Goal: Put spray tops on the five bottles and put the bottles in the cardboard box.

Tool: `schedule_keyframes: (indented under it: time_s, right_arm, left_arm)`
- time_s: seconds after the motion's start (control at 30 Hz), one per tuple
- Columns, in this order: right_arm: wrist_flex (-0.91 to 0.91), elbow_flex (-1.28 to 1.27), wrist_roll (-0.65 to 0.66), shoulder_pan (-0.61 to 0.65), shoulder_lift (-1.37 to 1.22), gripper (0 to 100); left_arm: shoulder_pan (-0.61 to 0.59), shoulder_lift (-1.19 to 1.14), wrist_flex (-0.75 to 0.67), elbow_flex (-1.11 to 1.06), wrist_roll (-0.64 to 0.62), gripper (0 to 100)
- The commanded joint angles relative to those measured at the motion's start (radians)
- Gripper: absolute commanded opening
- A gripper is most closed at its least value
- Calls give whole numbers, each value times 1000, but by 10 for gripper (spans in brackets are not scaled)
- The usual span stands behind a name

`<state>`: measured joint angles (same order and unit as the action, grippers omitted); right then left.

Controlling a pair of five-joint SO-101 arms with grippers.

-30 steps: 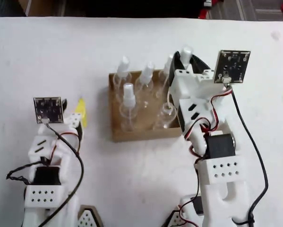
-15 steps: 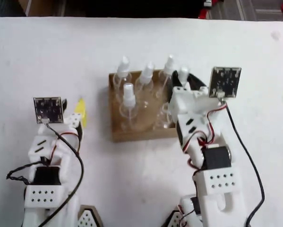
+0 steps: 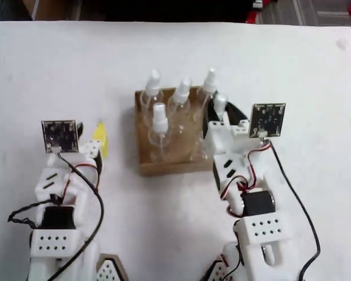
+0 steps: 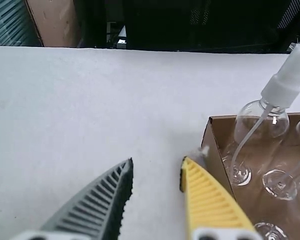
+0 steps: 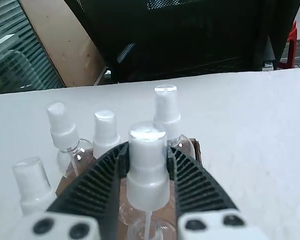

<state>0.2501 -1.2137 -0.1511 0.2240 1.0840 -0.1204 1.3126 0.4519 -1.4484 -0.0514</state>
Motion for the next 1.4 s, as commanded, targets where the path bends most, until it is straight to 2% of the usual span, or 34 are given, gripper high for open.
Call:
schedule_keyframes:
  time_s: [0.0, 0.1, 0.63, 0.9, 1.2, 1.37]
  right_arm:
    - [-31, -32, 68, 13, 21, 15]
    - [-33, -52, 140, 44, 22, 15]
    - [-35, -115, 141, 47, 22, 15]
    - [-199, -232, 141, 45, 22, 15]
    - [-168, -229, 149, 47, 27, 15]
    - [-85, -230, 149, 47, 148, 15]
  left_arm:
    - [-2, 22, -31, 14, 12, 146]
    - [-2, 22, -31, 14, 12, 146]
    - [-2, 22, -31, 14, 12, 146]
    - [-2, 22, -31, 14, 12, 146]
    - [-2, 22, -31, 14, 12, 146]
    - [-1, 22, -31, 14, 12, 146]
